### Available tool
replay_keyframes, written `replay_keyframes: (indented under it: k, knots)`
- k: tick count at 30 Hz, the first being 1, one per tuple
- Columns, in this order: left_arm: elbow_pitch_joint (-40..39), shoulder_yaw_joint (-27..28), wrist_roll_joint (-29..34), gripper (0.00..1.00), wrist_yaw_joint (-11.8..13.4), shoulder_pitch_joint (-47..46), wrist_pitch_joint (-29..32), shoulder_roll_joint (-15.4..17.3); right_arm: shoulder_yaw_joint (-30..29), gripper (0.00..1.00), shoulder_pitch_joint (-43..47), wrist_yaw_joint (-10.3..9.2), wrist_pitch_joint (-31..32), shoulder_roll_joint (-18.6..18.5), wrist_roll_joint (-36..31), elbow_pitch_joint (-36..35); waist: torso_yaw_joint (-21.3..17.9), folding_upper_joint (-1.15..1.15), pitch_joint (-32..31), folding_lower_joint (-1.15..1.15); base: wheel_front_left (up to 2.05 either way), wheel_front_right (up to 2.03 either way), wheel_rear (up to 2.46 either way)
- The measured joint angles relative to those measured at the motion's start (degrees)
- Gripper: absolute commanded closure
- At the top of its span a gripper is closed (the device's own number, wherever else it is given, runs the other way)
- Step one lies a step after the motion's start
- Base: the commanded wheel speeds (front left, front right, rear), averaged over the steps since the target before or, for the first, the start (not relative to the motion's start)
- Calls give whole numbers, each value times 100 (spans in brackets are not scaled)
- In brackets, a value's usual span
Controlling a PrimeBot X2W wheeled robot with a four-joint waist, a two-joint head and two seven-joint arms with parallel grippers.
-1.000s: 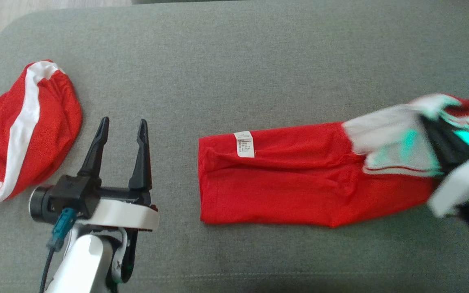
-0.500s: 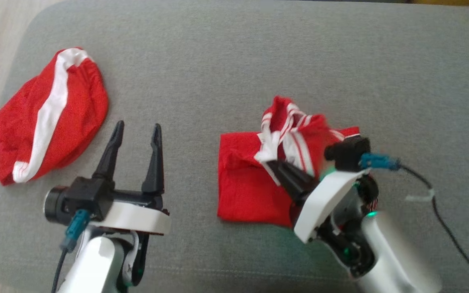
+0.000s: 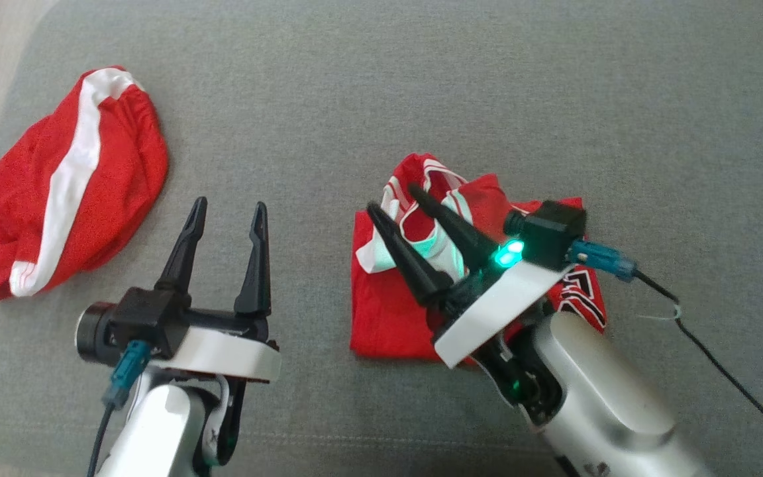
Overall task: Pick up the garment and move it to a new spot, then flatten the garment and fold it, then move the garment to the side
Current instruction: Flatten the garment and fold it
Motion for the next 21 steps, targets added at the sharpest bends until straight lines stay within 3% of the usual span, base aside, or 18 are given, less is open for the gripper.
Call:
replay_keyframes:
  k: [5, 9, 11, 13, 21]
  knots:
    - [14, 40, 22, 0, 2, -1, 0, 4, -272, 0, -86, 0, -568, -79, -565, -593, -104, 0, -25, 0, 0, 0, 0]
    - [19, 133, 26, 0, 35, 3, 0, 34, -1317, 0, 149, 0, -642, -422, -1149, -993, -192, 0, -74, 0, 0, 0, 0]
    - [16, 157, 26, 0, 74, 12, 0, 73, -2187, 0, 753, 0, -581, -581, -1489, -1256, -265, 0, -101, 0, 0, 0, 0]
    - [13, 164, 26, 0, 90, 18, 0, 88, -2682, 0, 1222, 0, -475, -587, -1637, -1406, -311, 0, -111, 0, 0, 0, 0]
    - [-36, 183, 27, 0, 141, 153, 4, 163, -3674, 0, 2116, 0, -149, -535, -1998, -1982, -490, 0, -130, 0, 0, 0, 0]
